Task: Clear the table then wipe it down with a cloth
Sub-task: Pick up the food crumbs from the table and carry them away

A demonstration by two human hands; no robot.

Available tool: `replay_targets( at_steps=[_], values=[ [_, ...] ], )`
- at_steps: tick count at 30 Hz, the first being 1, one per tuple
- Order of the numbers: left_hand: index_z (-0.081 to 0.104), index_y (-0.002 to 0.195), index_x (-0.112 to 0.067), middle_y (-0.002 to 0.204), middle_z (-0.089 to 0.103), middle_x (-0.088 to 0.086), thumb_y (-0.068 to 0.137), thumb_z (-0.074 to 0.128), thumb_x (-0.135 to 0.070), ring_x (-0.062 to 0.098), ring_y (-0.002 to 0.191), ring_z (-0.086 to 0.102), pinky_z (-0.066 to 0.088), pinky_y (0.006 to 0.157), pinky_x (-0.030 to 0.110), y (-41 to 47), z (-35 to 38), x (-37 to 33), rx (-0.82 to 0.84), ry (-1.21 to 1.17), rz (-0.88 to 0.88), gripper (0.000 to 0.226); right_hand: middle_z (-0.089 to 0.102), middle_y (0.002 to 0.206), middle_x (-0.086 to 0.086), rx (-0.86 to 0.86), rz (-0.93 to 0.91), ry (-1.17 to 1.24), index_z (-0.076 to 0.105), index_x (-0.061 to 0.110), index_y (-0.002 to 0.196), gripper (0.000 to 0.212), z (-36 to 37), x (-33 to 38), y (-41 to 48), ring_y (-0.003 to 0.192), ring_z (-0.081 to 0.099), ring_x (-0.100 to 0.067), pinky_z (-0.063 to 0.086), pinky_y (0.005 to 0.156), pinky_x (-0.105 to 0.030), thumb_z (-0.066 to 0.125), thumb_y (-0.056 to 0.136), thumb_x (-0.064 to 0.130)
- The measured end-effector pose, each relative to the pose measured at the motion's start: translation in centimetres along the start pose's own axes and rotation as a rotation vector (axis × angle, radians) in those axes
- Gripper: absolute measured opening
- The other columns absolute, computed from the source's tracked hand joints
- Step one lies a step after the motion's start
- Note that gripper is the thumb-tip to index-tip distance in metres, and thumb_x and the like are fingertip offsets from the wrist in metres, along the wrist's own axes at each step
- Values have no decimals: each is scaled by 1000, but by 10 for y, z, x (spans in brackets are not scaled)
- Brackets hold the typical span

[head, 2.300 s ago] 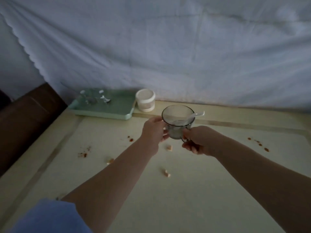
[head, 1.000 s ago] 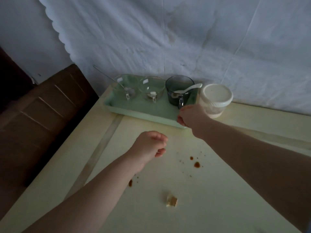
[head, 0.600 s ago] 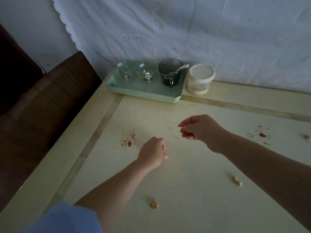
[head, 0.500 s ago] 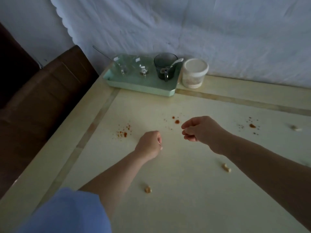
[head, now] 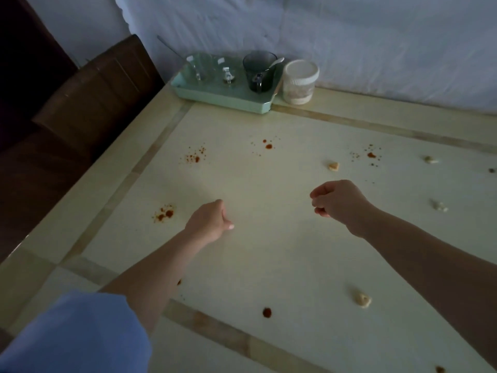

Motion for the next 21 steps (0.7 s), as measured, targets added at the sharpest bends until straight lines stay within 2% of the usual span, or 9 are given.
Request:
replay_targets(
  at_steps=[4,6,7,9,11,14,16,18,21],
  values=[
    [56,98,-3,102,63,16,86,64,-24,31,96,59,40,74,31,-6,1,0,-25,40,-19,26,66,82,-11,-168,38,-54,64,16,67,24,-43,-29,5,80,65,-26,57,84,-40,58,84,0],
    [57,98,-1,99,64,17,88,59,-20,32,93,63,43,72,32,-7,0,-8,-27,54,0,21,67,87,-13,-208,42,-108,66,14,73,18,-57,-38,7,85,66,-29,58,77,-38,58,83,1],
    [58,95,-2,93,65,17,89,56,-17,31,84,65,45,69,31,-7,0,-13,-39,20,13,16,66,87,-13,-218,43,-131,68,11,79,15,-61,-42,7,83,65,-28,57,68,-32,57,83,2],
    [56,81,-8,68,62,12,88,52,-9,23,51,60,44,55,27,-7,4,-29,-23,-179,43,8,64,86,-10,-214,32,-182,69,8,94,17,-61,-46,10,77,60,-24,45,52,-21,57,84,4],
    [56,71,-9,54,56,8,87,52,-4,11,35,48,40,44,21,-7,13,-55,60,-403,76,18,63,93,-9,-186,1,-226,68,9,101,19,-55,-44,15,78,57,-20,39,50,-19,58,85,7],
    [61,75,-9,66,61,6,86,49,3,8,45,53,42,41,16,-5,22,-101,204,-700,94,21,62,104,-8,-144,-59,-285,66,12,107,22,-40,-37,27,81,54,-18,39,53,-21,60,86,12],
    [62,81,-12,74,63,4,88,47,7,11,56,56,43,44,15,2,25,-128,258,-807,120,25,62,106,-8,-137,-91,-316,66,15,108,22,-32,-32,37,85,57,-21,41,61,-21,61,86,17],
    [63,86,-12,75,64,3,91,49,1,13,60,57,44,45,14,11,28,-147,274,-834,145,21,63,111,-7,-139,-103,-337,66,18,108,23,-24,-29,46,92,60,-23,40,69,-23,62,85,18],
    [63,84,-12,68,63,3,91,56,-11,13,57,56,43,44,16,26,29,-169,267,-790,170,11,61,115,-5,-152,-34,-397,63,18,111,27,-19,-33,61,102,60,-25,40,70,-24,60,85,13]
  ],
)
Point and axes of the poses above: each hand's wrist, its own y-axis towards the middle knuckle, its own z-axis out of the palm, x = y × z, the point moved 10 cm from there along y, towards the middle knuckle
